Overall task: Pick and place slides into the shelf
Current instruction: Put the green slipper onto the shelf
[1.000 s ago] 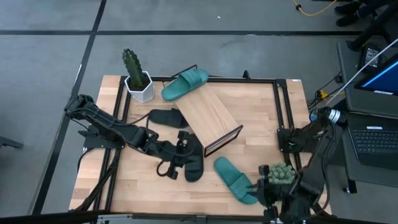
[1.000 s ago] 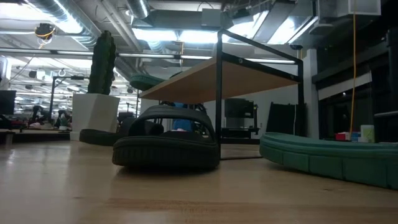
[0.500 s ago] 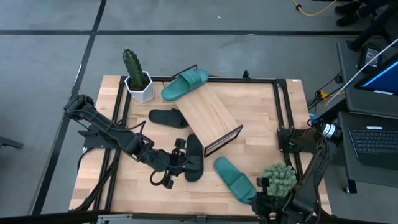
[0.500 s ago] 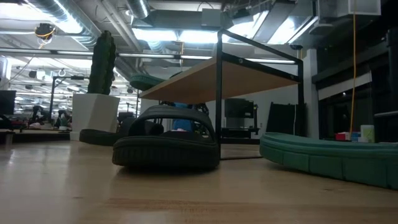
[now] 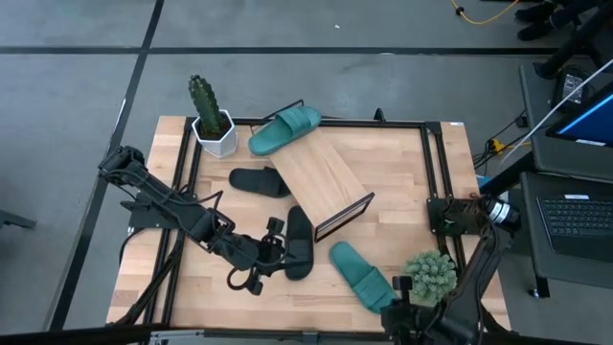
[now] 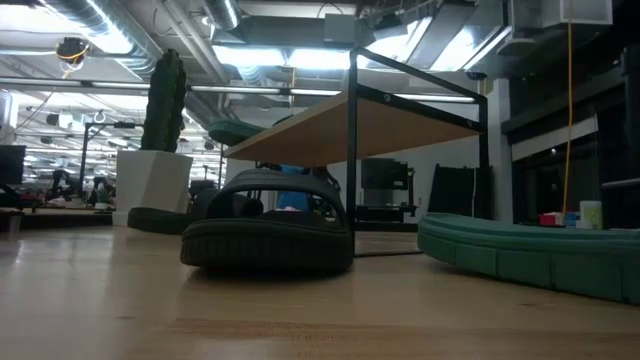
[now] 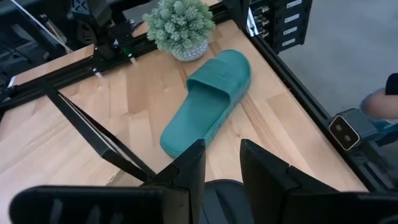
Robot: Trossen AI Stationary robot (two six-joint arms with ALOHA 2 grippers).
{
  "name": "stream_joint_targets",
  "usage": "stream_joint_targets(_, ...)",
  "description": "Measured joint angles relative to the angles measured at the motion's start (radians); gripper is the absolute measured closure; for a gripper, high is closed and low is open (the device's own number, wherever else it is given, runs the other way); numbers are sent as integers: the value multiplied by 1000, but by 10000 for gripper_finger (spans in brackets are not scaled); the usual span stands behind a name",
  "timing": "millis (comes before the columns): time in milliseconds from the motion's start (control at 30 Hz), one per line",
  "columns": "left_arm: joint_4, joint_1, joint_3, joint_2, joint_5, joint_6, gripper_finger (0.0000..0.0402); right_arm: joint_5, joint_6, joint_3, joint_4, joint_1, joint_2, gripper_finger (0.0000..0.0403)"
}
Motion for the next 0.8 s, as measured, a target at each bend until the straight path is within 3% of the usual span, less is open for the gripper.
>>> stream_joint_targets(300, -1, 2, 0, 0, -21, 5, 310, -4, 139, 283, -332, 42, 201, 400)
stream_joint_targets(567, -1, 2, 0, 0, -21, 8, 310, -2, 140, 299, -380, 36, 258, 355)
stream_joint_targets(800, -5, 2, 0, 0, -21, 8, 310, 2, 140, 299, -395, 31, 280, 280)
